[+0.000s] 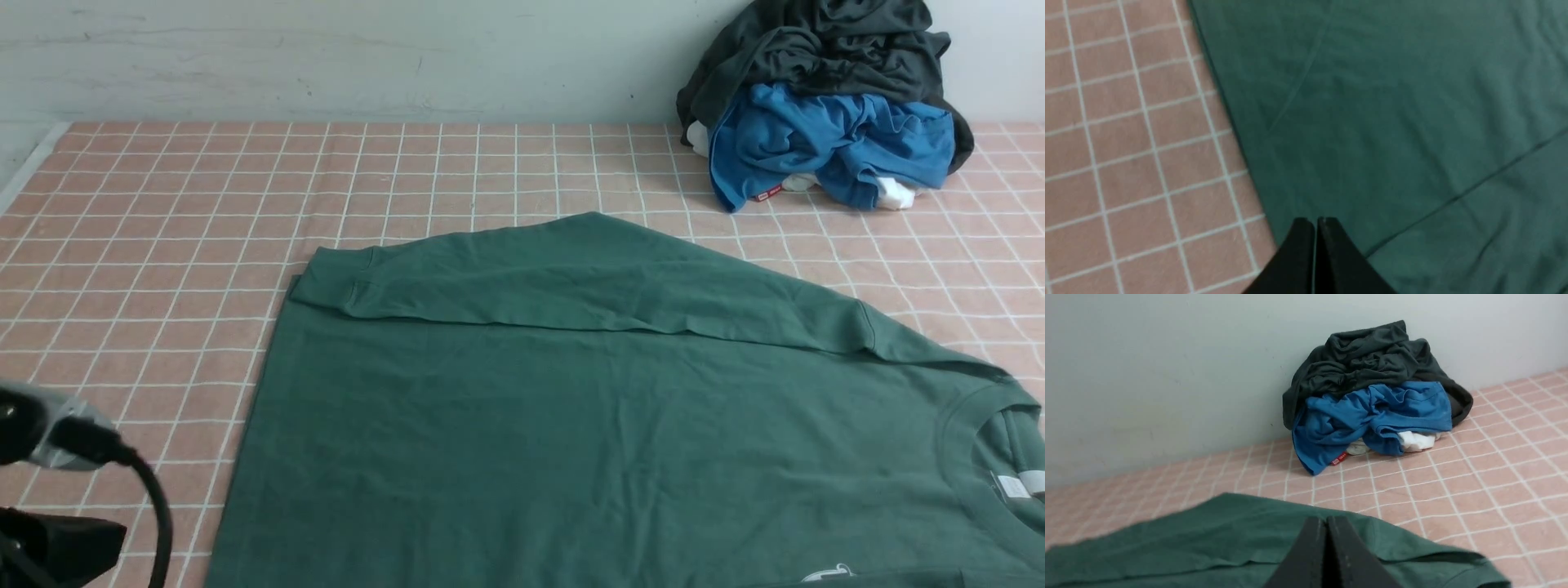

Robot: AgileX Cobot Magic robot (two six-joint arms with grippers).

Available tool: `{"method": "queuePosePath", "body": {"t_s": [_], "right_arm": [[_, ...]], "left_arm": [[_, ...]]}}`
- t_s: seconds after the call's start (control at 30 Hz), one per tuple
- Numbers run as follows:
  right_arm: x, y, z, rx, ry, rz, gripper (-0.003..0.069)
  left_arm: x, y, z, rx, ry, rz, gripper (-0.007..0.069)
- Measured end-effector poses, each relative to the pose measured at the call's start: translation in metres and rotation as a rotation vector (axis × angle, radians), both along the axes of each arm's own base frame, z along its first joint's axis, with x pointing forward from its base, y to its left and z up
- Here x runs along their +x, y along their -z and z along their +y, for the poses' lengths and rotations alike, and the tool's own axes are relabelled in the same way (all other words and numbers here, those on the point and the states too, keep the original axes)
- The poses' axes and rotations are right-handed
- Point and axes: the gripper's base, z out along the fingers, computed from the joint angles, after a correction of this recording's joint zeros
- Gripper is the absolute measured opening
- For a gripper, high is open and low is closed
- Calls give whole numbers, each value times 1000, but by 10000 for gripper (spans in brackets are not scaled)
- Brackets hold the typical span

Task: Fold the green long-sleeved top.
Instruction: Use the left arm to clamp the cuff closest to it

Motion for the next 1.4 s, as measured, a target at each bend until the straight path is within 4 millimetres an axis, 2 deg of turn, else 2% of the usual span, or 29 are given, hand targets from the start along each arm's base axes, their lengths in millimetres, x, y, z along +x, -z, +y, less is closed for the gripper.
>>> {"method": "queuePosePath", "body": {"t_s": [0.1,0.27,0.4,0.47,0.5,0.53,0.63,0.73,0.83,0.97,1.03,1.27,1.33,1.4], "right_arm": [[26,-28,2,-75,-53,163,-14],[49,-38,17,-117,-213,383,-14],[47,-34,40,-181,-419,520,-14],[41,-24,50,-228,-532,652,-14],[41,-23,51,-234,-542,665,-14],[37,-15,55,-272,-602,767,-14],[35,-6,57,-338,-659,884,-14],[36,-4,58,-364,-664,893,-14],[37,-5,58,-363,-662,878,-14],[37,-5,59,-363,-660,874,-14],[37,-5,59,-363,-660,874,-14],[37,-5,58,-359,-656,874,-14],[38,-6,59,-358,-654,868,-14],[38,-6,59,-357,-652,860,-14]], "left_arm": [[22,5,-2,46,41,114,-3],[40,28,-20,91,180,286,34],[50,49,-36,132,273,423,122],[57,65,-45,161,319,509,201],[56,65,-46,163,324,508,209],[60,76,-53,188,359,557,273],[67,97,-66,231,411,621,380],[71,117,-75,287,461,679,459],[71,131,-81,322,494,735,481],[73,137,-85,349,517,761,470],[73,137,-86,366,527,761,430],[68,128,-90,361,532,719,72],[67,120,-90,353,532,685,23],[65,114,-89,345,531,660,12]]}}
